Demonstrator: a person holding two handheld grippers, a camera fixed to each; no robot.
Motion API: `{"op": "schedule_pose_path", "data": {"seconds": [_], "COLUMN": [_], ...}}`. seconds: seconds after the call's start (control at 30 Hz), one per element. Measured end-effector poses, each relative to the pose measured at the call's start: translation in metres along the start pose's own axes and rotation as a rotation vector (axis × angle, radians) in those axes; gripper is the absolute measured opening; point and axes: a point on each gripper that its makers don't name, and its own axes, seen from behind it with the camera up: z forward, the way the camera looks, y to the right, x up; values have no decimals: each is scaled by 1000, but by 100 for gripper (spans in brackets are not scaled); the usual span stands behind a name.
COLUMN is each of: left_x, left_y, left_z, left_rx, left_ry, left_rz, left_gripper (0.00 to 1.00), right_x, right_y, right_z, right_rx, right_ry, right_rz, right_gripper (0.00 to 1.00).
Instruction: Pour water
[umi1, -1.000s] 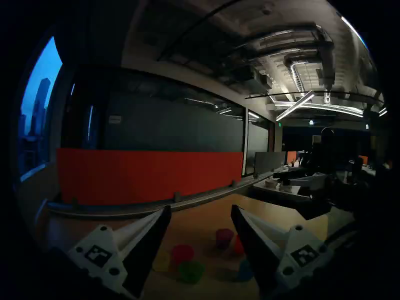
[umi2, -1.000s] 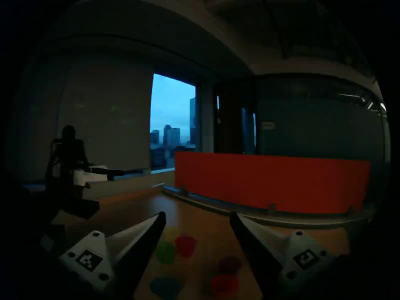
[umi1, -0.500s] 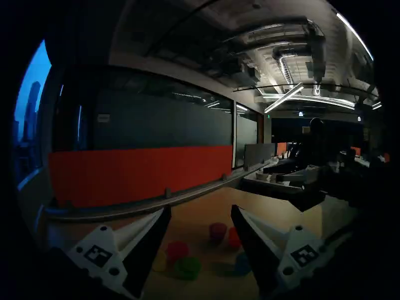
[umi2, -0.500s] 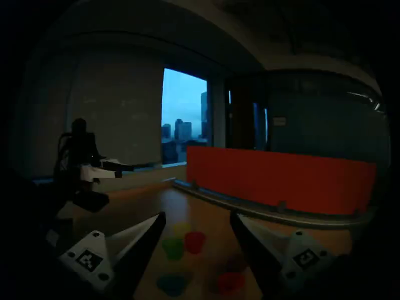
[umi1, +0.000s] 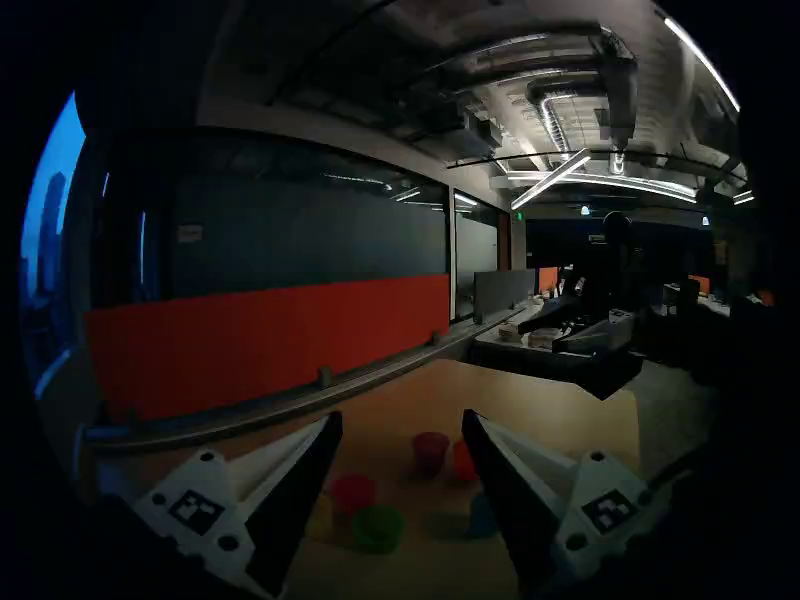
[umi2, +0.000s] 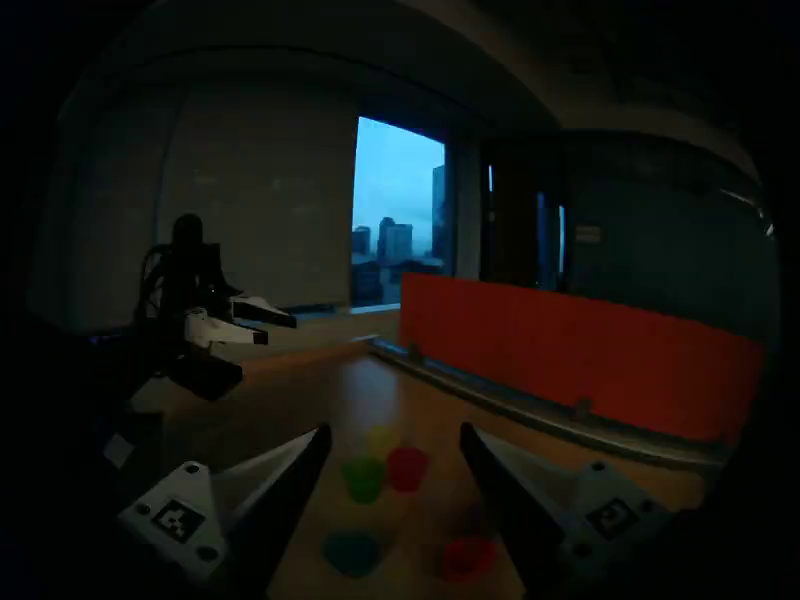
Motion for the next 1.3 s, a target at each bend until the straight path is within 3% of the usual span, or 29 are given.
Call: {"op": "schedule_pose_path", "data": {"seconds": [0.37,0.57,0.97,1.3], "left_x": [-13,-18,-32,-42], "left_y": [6,3,16,9], "left_z": [9,14,20,30], "left_rx": [-56,-70,-143,-150], "left_ry": [-16,-13,-33,-48], "left_rz": [31,41,53,56], "left_gripper": [88,88,88,88], "right_x": [-17,-19,-30,-34], "right_y": [-13,-19,-23,-20], "right_z": [9,13,18,23], "right_rx": [88,138,209,224], "right_ry": [-31,-25,-26,-28], "right_rz": [-24,-30,-42,-45], "right_gripper": [99,99,99,99]}}
